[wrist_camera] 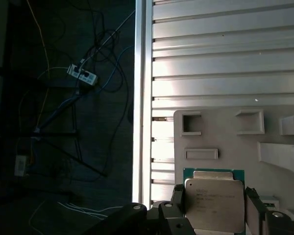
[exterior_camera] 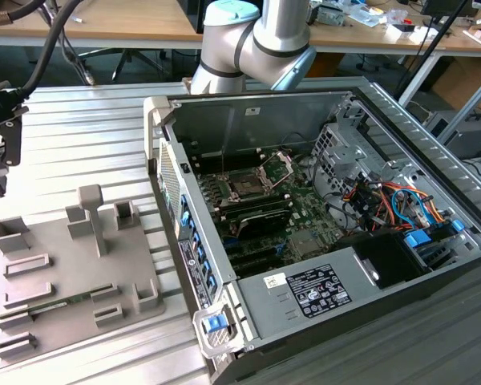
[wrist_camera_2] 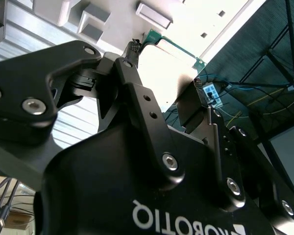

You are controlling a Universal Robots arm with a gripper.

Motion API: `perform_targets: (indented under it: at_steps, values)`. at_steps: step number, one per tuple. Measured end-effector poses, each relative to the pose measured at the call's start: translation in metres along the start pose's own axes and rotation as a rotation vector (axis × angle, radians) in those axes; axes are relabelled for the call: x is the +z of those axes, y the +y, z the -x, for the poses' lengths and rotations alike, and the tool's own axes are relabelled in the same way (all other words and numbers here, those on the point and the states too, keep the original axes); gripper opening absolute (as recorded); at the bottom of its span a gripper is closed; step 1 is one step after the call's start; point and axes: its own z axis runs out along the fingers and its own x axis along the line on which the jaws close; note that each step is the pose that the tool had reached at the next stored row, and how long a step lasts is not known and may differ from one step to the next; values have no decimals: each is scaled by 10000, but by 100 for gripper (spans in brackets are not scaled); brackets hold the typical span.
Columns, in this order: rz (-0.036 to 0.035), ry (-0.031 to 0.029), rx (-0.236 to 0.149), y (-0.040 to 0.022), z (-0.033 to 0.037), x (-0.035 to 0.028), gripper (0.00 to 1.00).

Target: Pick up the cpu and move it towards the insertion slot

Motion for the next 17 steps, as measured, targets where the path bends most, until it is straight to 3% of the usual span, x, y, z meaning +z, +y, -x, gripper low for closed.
perform_targets:
  at_steps: [17]
  values:
    - [63, -1, 0, 7, 0, -79, 55]
